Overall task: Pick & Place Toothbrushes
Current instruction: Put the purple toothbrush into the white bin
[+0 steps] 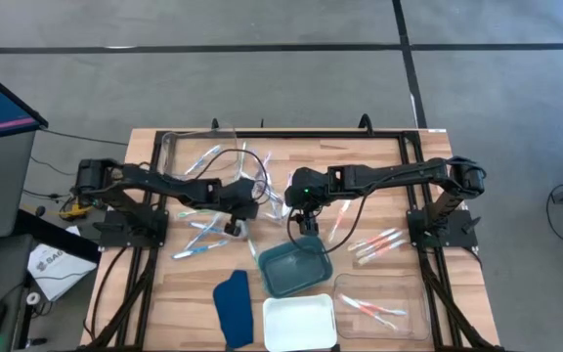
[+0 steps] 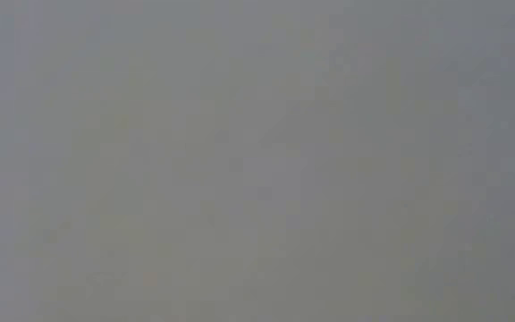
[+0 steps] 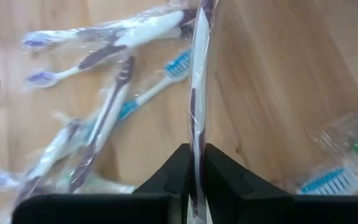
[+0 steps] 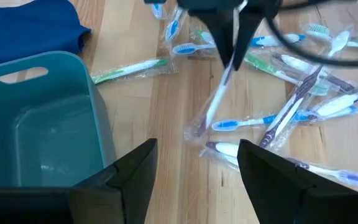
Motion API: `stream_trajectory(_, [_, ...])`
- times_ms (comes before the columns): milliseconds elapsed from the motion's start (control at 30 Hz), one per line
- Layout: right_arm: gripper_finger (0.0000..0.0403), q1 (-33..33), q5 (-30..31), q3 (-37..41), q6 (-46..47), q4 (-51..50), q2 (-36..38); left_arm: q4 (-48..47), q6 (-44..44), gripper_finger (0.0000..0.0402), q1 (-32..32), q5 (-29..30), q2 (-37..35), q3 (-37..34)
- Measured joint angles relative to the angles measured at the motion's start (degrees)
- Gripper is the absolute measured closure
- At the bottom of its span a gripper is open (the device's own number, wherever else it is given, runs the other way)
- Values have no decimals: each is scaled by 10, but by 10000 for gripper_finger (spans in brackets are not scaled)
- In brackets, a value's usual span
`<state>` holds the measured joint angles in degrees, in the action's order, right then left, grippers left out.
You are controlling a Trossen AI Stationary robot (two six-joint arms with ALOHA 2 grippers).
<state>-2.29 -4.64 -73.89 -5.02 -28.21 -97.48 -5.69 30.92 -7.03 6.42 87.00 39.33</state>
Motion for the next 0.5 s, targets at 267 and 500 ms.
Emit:
stream_trajectory(267, [187, 0, 0, 0, 1, 0, 0, -77, -45, 385, 0, 53, -92, 0])
stream_trajectory(500, [187, -3, 0, 0, -28, 9, 0, -103, -180, 380, 12, 49, -159, 0])
